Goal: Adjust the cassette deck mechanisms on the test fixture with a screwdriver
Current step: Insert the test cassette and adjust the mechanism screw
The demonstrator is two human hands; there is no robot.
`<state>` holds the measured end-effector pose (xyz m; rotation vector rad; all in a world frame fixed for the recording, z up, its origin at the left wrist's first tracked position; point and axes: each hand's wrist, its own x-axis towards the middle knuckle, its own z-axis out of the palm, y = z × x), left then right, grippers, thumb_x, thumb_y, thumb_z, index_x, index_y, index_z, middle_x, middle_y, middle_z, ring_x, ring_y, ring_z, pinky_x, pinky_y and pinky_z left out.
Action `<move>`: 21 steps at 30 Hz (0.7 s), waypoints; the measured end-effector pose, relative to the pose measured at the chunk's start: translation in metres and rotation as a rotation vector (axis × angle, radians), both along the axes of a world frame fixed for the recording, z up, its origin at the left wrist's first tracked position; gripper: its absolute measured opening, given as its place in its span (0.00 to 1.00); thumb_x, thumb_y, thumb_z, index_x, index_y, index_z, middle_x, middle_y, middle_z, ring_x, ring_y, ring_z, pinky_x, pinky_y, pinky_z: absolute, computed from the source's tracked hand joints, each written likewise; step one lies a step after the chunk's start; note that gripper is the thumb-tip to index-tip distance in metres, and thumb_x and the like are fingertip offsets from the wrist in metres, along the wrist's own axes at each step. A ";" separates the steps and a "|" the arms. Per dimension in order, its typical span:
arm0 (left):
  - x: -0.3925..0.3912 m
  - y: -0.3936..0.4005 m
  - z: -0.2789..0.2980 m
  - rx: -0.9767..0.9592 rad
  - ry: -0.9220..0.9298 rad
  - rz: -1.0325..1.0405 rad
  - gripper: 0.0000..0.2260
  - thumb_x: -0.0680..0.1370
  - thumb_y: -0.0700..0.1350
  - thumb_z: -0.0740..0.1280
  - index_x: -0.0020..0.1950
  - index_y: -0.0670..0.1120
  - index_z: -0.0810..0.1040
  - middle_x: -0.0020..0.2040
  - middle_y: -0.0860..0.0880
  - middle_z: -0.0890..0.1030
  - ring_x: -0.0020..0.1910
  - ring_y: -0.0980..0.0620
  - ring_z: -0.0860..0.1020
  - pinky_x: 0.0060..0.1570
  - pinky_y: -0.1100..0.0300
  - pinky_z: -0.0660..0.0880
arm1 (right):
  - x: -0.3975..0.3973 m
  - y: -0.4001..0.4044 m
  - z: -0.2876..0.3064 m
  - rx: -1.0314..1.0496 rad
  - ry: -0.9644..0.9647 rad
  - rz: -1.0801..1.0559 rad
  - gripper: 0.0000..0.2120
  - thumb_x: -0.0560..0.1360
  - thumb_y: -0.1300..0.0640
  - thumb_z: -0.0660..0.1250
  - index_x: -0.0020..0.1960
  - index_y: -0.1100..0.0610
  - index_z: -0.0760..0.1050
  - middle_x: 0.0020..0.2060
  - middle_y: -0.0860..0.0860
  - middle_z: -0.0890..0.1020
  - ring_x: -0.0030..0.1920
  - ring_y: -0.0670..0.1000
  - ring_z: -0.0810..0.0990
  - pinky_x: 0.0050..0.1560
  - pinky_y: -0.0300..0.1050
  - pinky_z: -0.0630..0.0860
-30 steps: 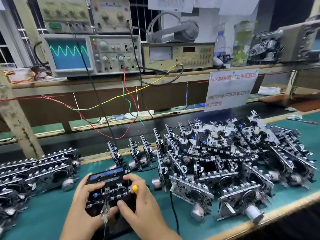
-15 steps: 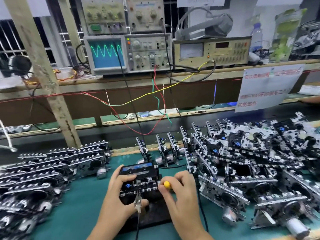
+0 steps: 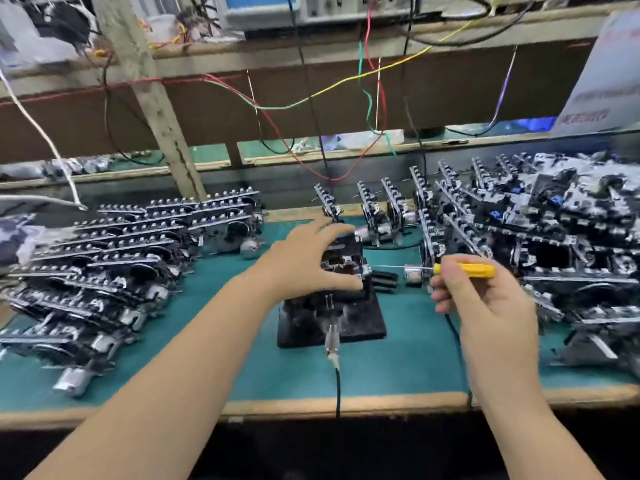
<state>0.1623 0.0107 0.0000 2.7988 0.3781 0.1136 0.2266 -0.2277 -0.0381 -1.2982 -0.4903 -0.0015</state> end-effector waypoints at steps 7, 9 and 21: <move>-0.001 -0.003 0.014 -0.060 -0.193 0.004 0.43 0.68 0.69 0.73 0.78 0.67 0.55 0.71 0.54 0.69 0.71 0.52 0.67 0.67 0.50 0.70 | -0.005 0.006 0.021 0.149 0.019 -0.074 0.04 0.79 0.52 0.69 0.51 0.52 0.80 0.39 0.51 0.85 0.40 0.48 0.83 0.44 0.40 0.81; -0.019 -0.015 0.022 -0.467 -0.431 0.084 0.38 0.66 0.69 0.73 0.74 0.73 0.61 0.73 0.57 0.69 0.69 0.56 0.71 0.63 0.57 0.71 | -0.007 0.006 0.031 0.233 0.016 -0.089 0.06 0.78 0.50 0.69 0.51 0.52 0.80 0.39 0.50 0.85 0.40 0.48 0.83 0.42 0.38 0.80; -0.094 -0.054 0.012 -1.573 -0.751 0.038 0.31 0.70 0.68 0.71 0.64 0.48 0.82 0.60 0.45 0.81 0.54 0.43 0.81 0.53 0.39 0.80 | -0.039 0.023 0.045 0.204 -0.101 0.180 0.03 0.78 0.50 0.71 0.49 0.49 0.82 0.38 0.50 0.84 0.39 0.50 0.83 0.41 0.39 0.79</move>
